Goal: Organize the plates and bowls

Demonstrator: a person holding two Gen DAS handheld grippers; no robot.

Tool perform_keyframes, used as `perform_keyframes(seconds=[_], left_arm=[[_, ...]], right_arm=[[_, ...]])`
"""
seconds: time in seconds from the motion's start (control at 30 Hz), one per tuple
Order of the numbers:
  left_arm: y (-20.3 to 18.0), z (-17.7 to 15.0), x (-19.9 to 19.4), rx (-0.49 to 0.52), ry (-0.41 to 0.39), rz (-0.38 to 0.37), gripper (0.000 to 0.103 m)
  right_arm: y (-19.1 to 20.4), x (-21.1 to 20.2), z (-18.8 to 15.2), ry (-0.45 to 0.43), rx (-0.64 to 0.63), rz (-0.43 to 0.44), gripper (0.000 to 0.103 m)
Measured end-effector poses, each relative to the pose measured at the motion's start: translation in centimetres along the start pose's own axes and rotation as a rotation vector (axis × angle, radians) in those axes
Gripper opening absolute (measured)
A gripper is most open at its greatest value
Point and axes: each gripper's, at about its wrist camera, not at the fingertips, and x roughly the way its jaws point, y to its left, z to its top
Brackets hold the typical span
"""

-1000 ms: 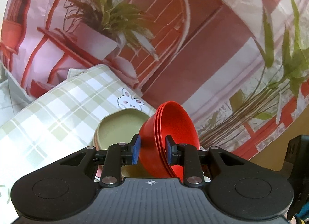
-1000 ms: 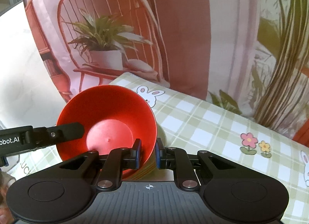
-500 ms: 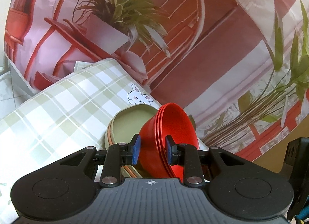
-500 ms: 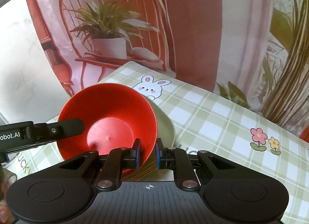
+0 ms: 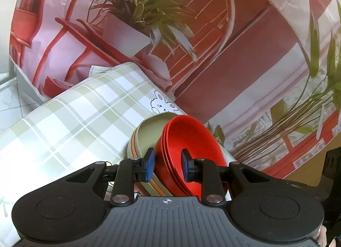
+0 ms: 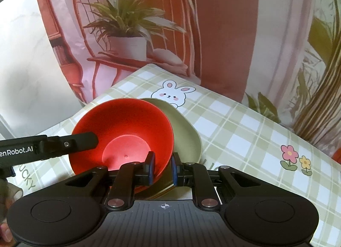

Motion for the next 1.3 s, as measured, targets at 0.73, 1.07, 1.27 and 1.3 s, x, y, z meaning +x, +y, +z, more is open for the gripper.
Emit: perform_keyframes(seconds=[0.73, 1.07, 1.27, 1.3], left_arm=[[-2.1, 0.5, -1.7, 0.060, -0.052, 0.062, 0.053], [-4.8, 0.9, -3.5, 0.164, -0.079, 0.115, 0.088], [-6.5, 0.6, -4.7, 0.227, -0.082, 0.131, 0.095], [-6.8, 0.6, -4.8, 0.235, -0.081, 0.135, 0.096]], right_arm=[[-0.8, -3.4, 0.9, -0.063, -0.009, -0.027, 0.024], [-1.7, -6.0, 0.7, -0.111, 0.025, -0.023, 0.055], [-2.7, -7.8, 0.2, -0.135, 0.061, -0.021, 0.081], [-2.9, -8.1, 0.0, -0.137, 0.068, -0.017, 0.084]])
